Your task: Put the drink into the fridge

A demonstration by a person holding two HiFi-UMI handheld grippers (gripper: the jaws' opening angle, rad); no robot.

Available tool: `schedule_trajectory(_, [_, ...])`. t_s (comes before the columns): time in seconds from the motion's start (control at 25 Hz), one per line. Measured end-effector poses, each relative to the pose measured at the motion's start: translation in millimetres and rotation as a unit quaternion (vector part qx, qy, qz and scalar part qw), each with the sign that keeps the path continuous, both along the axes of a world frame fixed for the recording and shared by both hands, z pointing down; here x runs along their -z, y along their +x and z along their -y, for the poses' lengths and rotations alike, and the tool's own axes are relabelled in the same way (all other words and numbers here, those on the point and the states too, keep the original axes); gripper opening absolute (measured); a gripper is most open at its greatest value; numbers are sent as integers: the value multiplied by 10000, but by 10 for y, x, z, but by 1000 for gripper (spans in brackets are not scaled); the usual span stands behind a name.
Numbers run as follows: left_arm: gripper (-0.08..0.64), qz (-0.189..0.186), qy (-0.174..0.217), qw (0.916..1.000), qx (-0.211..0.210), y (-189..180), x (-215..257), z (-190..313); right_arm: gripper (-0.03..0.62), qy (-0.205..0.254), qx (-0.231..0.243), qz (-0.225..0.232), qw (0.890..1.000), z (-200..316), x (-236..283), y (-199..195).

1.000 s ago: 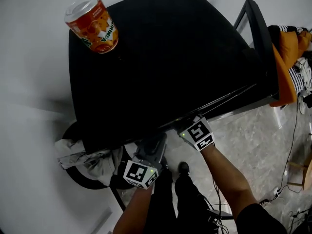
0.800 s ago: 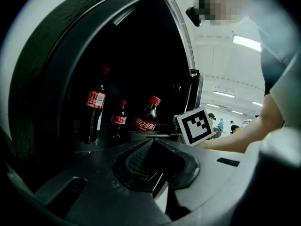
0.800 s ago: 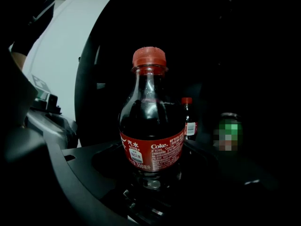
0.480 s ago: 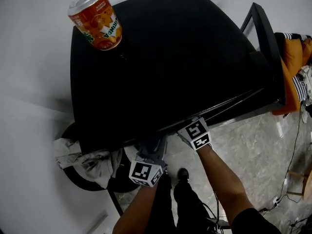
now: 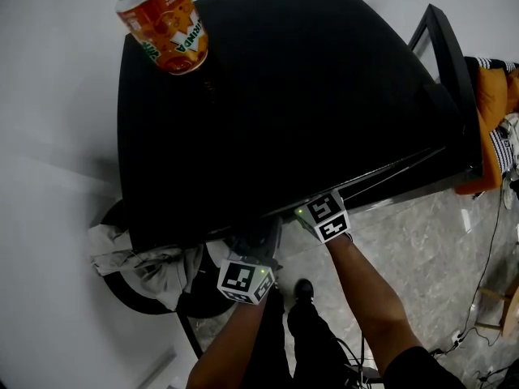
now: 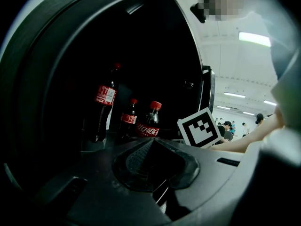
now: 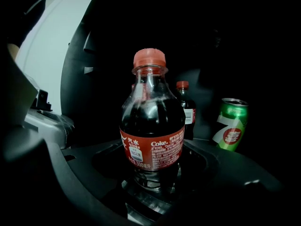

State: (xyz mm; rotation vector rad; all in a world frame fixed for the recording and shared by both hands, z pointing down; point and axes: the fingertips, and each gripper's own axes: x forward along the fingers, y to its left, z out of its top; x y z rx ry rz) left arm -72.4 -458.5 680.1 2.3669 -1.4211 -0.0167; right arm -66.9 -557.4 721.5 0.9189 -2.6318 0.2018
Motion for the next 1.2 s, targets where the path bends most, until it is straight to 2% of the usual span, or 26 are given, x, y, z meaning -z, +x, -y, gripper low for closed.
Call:
schedule_trajectory(0.12, [11,-9,-12,10000,26,-16,-7,14,311,-76,-52,-111,9999,8,-108,26])
schedule_trajectory(0.36, [11,-6,-3,10000,52,-25,-15,45,311,104,-65,47,9999,68,51,-47])
schedule_trajectory(0.6, [11,-33,-74,9999,107,-40,-68,21,313,50,-71,-8,10000,29,-64,-39])
schedule_trajectory(0.8, [11,-12,-46,9999,105,-40,-36,-9,313,269,-165,252,9992,-29,180,-1])
schedule_trajectory(1.0, [11,54,-171,9996,195,-70,-31,-92,313,439,-365,256,9980,-264,467,296])
schedule_trajectory(1.2, [11,116,-310,9994,133,-38,220,-328,311,48,-259,367,9990,-667,859,541])
